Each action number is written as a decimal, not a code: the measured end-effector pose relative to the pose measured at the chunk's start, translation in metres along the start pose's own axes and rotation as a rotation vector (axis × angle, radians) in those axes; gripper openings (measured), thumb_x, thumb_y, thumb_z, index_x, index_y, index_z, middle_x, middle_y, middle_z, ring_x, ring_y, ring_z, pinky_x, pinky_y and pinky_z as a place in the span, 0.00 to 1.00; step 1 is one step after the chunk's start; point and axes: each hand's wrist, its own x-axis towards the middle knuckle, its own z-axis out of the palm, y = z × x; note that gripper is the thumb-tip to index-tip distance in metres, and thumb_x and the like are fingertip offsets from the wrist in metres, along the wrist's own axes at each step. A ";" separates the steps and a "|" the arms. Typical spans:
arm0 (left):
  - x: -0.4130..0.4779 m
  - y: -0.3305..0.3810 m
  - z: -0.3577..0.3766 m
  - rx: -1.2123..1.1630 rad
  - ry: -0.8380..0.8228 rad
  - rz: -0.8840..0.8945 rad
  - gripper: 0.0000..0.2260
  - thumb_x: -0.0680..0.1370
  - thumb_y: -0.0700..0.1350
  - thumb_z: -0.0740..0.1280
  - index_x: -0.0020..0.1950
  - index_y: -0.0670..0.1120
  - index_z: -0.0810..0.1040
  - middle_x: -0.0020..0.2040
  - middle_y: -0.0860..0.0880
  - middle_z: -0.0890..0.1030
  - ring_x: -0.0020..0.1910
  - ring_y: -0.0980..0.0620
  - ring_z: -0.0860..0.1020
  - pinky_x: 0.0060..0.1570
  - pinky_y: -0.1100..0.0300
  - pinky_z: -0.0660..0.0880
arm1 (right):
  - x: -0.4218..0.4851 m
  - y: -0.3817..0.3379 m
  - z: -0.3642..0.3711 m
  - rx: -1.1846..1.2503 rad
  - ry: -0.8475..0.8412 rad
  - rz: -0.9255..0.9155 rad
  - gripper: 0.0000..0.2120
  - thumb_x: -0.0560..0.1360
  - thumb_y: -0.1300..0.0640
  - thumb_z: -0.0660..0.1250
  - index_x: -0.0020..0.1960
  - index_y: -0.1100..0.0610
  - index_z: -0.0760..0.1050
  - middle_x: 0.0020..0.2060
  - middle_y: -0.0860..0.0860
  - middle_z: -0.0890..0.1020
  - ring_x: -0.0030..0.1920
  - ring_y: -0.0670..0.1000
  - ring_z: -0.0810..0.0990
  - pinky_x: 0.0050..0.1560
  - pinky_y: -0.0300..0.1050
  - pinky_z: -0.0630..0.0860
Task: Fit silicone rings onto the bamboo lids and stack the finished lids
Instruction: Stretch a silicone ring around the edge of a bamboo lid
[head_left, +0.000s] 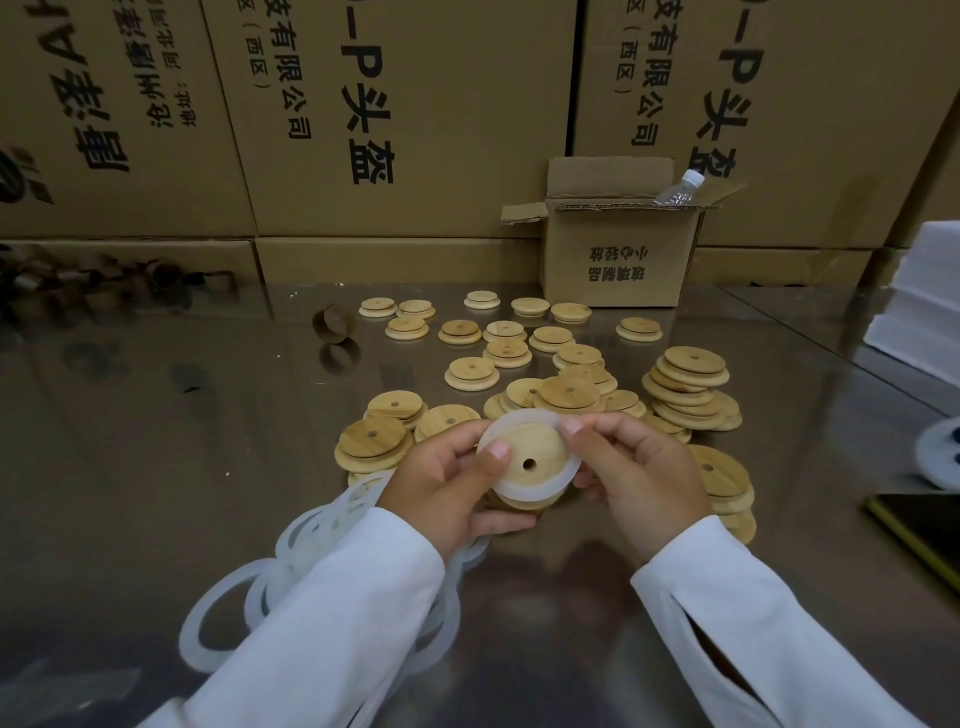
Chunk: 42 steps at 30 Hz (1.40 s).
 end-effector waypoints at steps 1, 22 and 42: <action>0.000 0.000 0.000 0.021 0.006 0.008 0.08 0.71 0.44 0.65 0.48 0.48 0.80 0.44 0.46 0.84 0.46 0.47 0.83 0.36 0.55 0.80 | 0.000 0.000 0.000 0.000 0.000 0.005 0.05 0.72 0.62 0.68 0.38 0.55 0.79 0.22 0.43 0.78 0.23 0.38 0.73 0.26 0.28 0.70; 0.002 -0.003 -0.004 0.081 -0.011 0.132 0.14 0.67 0.50 0.65 0.51 0.48 0.79 0.46 0.50 0.84 0.49 0.49 0.82 0.43 0.56 0.80 | -0.001 0.002 -0.001 -0.028 -0.012 -0.067 0.05 0.71 0.61 0.70 0.37 0.54 0.79 0.23 0.43 0.78 0.25 0.37 0.74 0.27 0.27 0.69; 0.001 -0.002 0.004 -0.089 0.087 0.037 0.11 0.72 0.45 0.64 0.51 0.44 0.78 0.45 0.45 0.84 0.44 0.45 0.83 0.34 0.58 0.80 | 0.004 0.004 -0.004 -0.056 -0.055 -0.034 0.03 0.71 0.59 0.69 0.39 0.55 0.80 0.22 0.44 0.78 0.25 0.37 0.75 0.28 0.27 0.69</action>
